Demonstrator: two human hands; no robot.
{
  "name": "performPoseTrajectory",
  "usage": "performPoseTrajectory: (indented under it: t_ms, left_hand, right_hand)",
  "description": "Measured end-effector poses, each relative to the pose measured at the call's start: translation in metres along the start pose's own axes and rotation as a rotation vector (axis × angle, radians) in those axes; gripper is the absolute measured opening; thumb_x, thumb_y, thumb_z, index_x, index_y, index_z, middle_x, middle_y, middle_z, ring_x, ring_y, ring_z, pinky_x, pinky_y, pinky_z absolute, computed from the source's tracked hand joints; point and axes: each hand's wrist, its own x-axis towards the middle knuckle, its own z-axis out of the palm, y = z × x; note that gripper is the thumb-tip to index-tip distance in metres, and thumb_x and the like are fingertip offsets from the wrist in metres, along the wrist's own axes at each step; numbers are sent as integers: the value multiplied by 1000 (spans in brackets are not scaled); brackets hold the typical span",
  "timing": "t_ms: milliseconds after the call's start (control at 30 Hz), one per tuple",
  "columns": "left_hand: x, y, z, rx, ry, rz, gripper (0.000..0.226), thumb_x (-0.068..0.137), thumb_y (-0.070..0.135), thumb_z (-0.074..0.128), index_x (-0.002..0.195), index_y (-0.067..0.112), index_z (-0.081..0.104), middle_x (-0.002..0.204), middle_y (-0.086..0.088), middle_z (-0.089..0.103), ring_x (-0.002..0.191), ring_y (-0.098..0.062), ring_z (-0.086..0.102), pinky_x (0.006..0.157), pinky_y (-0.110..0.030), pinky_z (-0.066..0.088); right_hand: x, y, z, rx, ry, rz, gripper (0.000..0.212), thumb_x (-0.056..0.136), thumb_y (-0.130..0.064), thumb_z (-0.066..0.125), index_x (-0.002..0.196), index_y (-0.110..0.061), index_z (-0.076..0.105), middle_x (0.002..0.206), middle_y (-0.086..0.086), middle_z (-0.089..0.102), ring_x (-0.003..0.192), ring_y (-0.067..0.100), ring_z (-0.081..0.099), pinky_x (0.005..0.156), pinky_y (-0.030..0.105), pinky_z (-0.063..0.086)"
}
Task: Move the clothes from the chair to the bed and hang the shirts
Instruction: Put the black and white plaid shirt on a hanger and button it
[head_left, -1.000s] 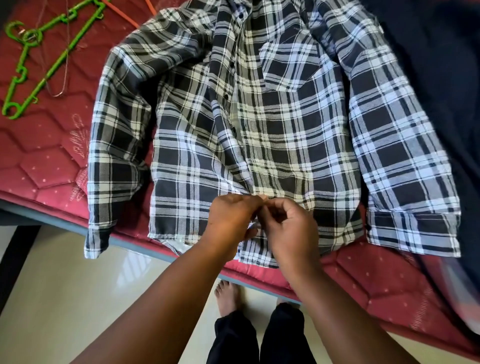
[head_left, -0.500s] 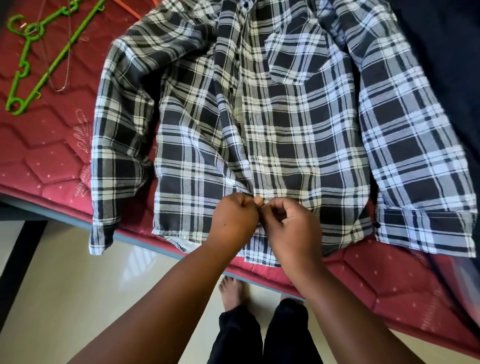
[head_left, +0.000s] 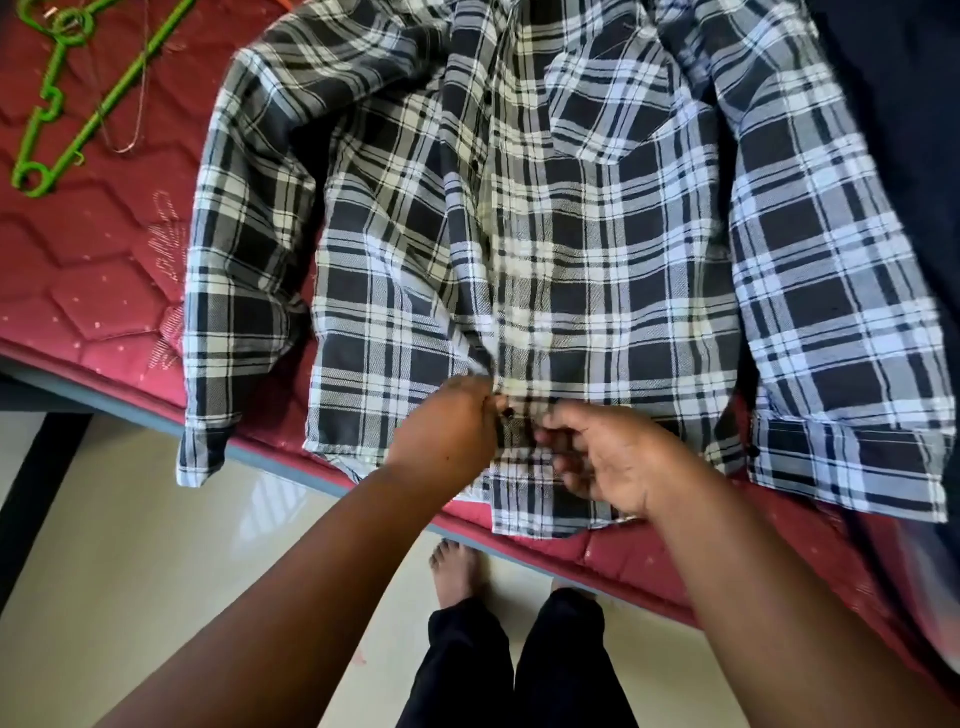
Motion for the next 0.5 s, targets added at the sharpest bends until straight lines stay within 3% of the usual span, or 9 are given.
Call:
performPoseTrajectory:
  t_ms: [67, 100, 167, 233, 300, 367, 433, 500]
  left_hand:
    - [0, -5, -15, 232, -90, -115, 23, 99, 40, 48, 104, 19, 54, 98, -4, 61, 84, -25, 61, 65, -31, 43]
    - [0, -5, -23, 231, -70, -129, 28, 97, 48, 49, 106, 21, 54, 95, -2, 63, 79, -21, 62, 61, -29, 43]
    - [0, -3, -38, 70, 117, -34, 22, 97, 44, 51, 102, 23, 56, 84, 2, 61, 64, -13, 58, 51, -24, 36]
    - [11, 4, -45, -130, 284, 61, 13, 99, 27, 52, 106, 19, 60, 86, 2, 61, 61, -8, 55, 49, -22, 37]
    - [29, 11, -45, -431, 298, 4, 16, 100, 14, 50, 110, 18, 62, 92, -1, 67, 59, -4, 58, 49, -15, 45]
    - [47, 16, -42, -657, 227, -138, 21, 98, 7, 49, 111, 16, 63, 98, -4, 69, 64, -10, 64, 50, -20, 51]
    - [60, 16, -36, -616, 128, -206, 26, 96, 3, 49, 113, 15, 64, 101, -5, 70, 68, -15, 67, 54, -25, 56]
    - [66, 12, -29, -458, 92, -169, 27, 97, 3, 50, 117, 15, 65, 103, -5, 69, 68, -17, 69, 58, -25, 58]
  right_hand:
    - [-5, -6, -10, -284, 163, -124, 8, 92, -15, 62, 87, -10, 65, 82, 4, 66, 55, 11, 51, 46, 23, 45]
    - [-8, -11, -11, -349, 262, -262, 9, 92, -14, 60, 85, -11, 65, 83, 3, 66, 55, 11, 52, 47, 23, 46]
    - [-13, -28, -3, -315, 366, -548, 15, 93, -13, 58, 80, -17, 63, 79, 0, 67, 55, 13, 54, 50, 29, 51]
    - [-11, -47, 14, -289, 374, -706, 15, 93, -14, 58, 81, -21, 63, 76, -1, 67, 57, 17, 57, 57, 37, 55]
    - [5, -59, 35, -407, 371, -768, 7, 93, -20, 61, 89, -17, 66, 75, -1, 66, 56, 17, 58, 54, 35, 53]
    - [27, -63, 51, -606, 414, -740, 14, 92, -26, 62, 100, -14, 65, 86, 0, 67, 65, 18, 61, 56, 31, 51]
    - [46, -59, 57, -793, 487, -709, 18, 94, -23, 59, 108, -12, 62, 99, 6, 67, 82, 25, 64, 66, 36, 53]
    - [55, -51, 55, -824, 531, -736, 18, 95, -19, 57, 109, -10, 63, 101, 7, 68, 87, 26, 65, 68, 38, 54]
